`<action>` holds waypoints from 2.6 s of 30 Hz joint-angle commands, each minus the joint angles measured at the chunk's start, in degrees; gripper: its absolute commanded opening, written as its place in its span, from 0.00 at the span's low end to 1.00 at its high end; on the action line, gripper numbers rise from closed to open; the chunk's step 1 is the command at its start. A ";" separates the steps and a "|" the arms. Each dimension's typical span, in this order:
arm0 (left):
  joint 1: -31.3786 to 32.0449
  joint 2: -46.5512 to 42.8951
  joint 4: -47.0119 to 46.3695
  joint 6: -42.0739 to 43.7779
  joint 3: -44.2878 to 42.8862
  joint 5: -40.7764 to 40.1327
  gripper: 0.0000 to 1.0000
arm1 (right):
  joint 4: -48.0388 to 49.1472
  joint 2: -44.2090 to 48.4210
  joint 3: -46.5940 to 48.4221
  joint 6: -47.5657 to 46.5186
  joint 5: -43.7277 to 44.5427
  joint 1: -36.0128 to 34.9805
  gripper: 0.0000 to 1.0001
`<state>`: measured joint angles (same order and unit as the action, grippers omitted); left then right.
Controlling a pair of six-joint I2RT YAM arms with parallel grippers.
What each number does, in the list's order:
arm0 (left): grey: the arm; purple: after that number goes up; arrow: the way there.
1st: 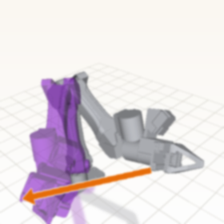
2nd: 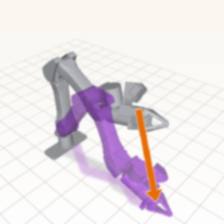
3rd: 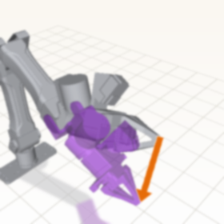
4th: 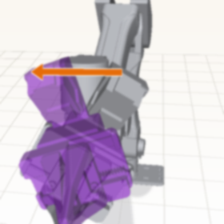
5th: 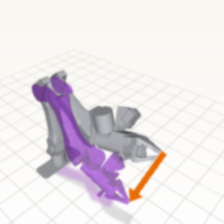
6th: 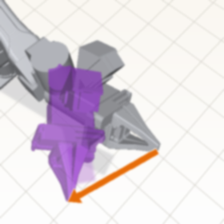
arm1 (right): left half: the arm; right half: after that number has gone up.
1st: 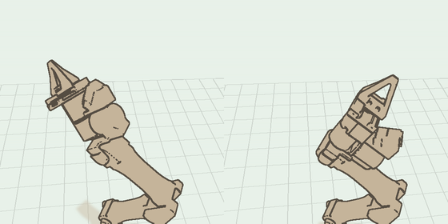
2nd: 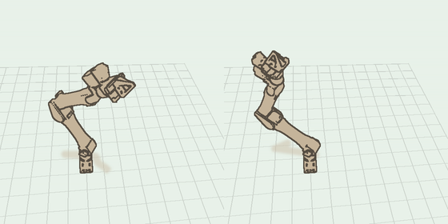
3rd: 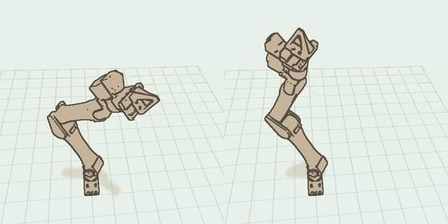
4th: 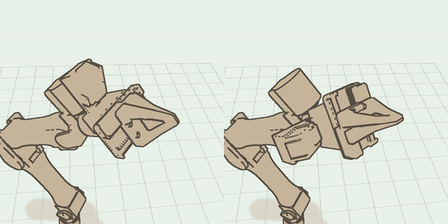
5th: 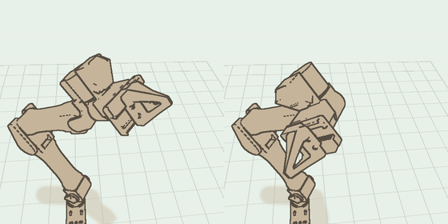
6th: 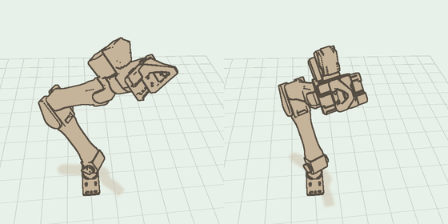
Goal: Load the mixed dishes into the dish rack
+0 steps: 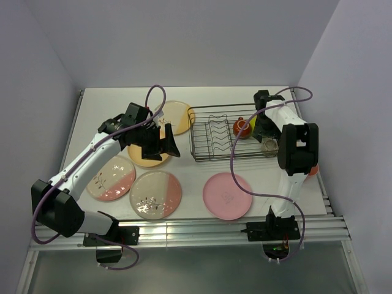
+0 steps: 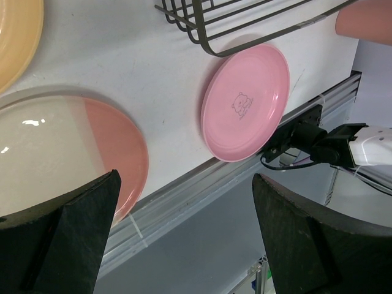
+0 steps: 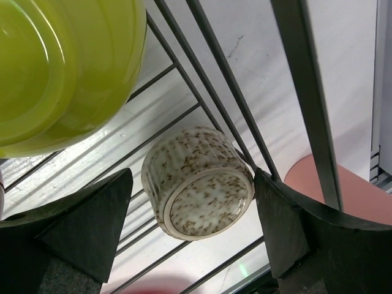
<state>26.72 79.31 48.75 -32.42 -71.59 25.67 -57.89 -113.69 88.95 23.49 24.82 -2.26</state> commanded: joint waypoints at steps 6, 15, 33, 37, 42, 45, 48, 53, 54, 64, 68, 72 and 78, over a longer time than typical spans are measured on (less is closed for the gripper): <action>0.17 -2.84 -1.46 -0.62 1.36 1.40 0.95 | 3.91 7.42 -0.97 -1.69 1.20 0.07 0.88; 0.09 -3.98 -1.38 -0.98 2.34 1.23 0.95 | 2.25 5.15 11.15 -2.56 -5.30 -3.36 0.80; 0.09 -5.75 -3.13 -2.03 5.41 0.34 0.96 | -7.41 26.64 -3.67 11.92 3.58 -2.67 0.79; 0.17 -4.34 -4.19 -2.03 5.50 1.48 0.96 | -9.08 34.93 -14.39 17.37 2.60 -1.78 0.79; 0.17 -3.29 -4.81 -2.03 5.59 3.07 0.95 | -9.70 38.10 -20.73 19.75 5.58 -0.73 0.79; 0.17 -3.46 -4.19 -1.50 5.50 3.16 0.96 | -7.86 38.98 -23.45 18.45 6.47 1.20 0.79; 0.17 -4.16 -3.49 -1.06 5.67 2.98 0.96 | -5.22 39.42 -24.87 16.17 7.08 4.72 0.79; 0.17 -5.57 -2.96 -0.45 6.64 2.37 0.96 | -3.72 38.63 -23.03 13.26 9.19 6.92 0.79; 0.09 -5.83 -2.87 -0.45 6.82 2.19 0.96 | -3.81 38.63 -21.72 12.99 9.11 6.92 0.79; 0.17 -5.04 -2.43 0.43 6.03 2.10 0.96 | -3.03 36.08 -21.53 11.76 9.72 10.61 0.79; 0.09 -4.95 -2.35 0.43 6.11 2.02 0.96 | -0.92 35.91 -25.66 11.06 8.23 12.63 0.79; 0.09 -4.78 -2.52 0.43 6.29 2.01 0.96 | 0.58 35.21 -29.18 11.23 5.69 13.25 0.79; 0.09 -3.90 -2.87 0.08 5.85 2.37 0.96 | 1.02 30.55 -28.13 11.84 3.31 13.34 0.64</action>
<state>26.72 74.89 46.59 -33.61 -64.69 27.29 -58.50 -81.76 59.83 34.65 28.64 10.76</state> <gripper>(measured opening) 0.959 0.674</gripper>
